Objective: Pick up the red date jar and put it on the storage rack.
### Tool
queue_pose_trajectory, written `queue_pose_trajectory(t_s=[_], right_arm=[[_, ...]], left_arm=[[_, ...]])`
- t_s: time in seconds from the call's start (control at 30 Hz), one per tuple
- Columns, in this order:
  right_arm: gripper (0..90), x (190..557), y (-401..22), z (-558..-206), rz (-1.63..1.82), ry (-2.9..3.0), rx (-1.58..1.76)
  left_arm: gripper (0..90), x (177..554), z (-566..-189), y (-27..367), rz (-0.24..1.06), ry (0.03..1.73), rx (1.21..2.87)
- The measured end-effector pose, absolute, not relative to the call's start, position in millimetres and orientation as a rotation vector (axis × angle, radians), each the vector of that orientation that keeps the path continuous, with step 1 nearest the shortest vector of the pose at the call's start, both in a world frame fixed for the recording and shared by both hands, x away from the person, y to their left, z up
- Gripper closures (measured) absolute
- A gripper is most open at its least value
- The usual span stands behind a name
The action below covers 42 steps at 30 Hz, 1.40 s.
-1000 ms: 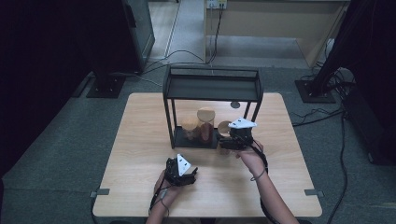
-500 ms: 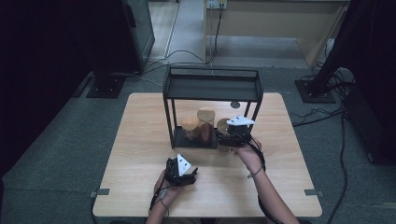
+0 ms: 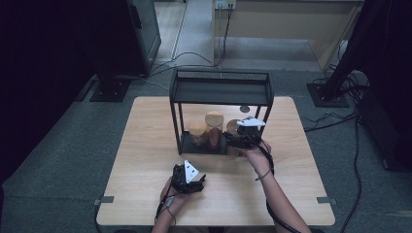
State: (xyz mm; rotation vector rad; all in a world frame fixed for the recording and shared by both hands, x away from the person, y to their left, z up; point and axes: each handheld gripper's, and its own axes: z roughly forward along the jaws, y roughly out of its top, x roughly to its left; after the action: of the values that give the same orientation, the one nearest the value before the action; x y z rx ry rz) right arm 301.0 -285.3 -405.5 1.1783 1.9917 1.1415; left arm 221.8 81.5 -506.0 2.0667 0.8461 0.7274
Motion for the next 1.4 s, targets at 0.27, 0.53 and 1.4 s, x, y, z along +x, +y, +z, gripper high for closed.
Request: queue_pose_trajectory(t_s=[0.27,0.53,1.4], right_arm=[[24.9,304.8,-282.1,-405.0,1.125,1.984,1.179],[24.9,305.6,-280.9,-410.1,1.148,1.939,1.227],[20.2,294.4,-267.2,-415.9,1.134,1.869,1.267]], left_arm=[[21.7,221.9,-505.9,81.6,0.726,0.847,2.066],[21.7,221.8,-505.9,81.4,0.727,0.846,2.067],[21.7,221.2,-506.2,81.1,0.73,0.849,2.065]])
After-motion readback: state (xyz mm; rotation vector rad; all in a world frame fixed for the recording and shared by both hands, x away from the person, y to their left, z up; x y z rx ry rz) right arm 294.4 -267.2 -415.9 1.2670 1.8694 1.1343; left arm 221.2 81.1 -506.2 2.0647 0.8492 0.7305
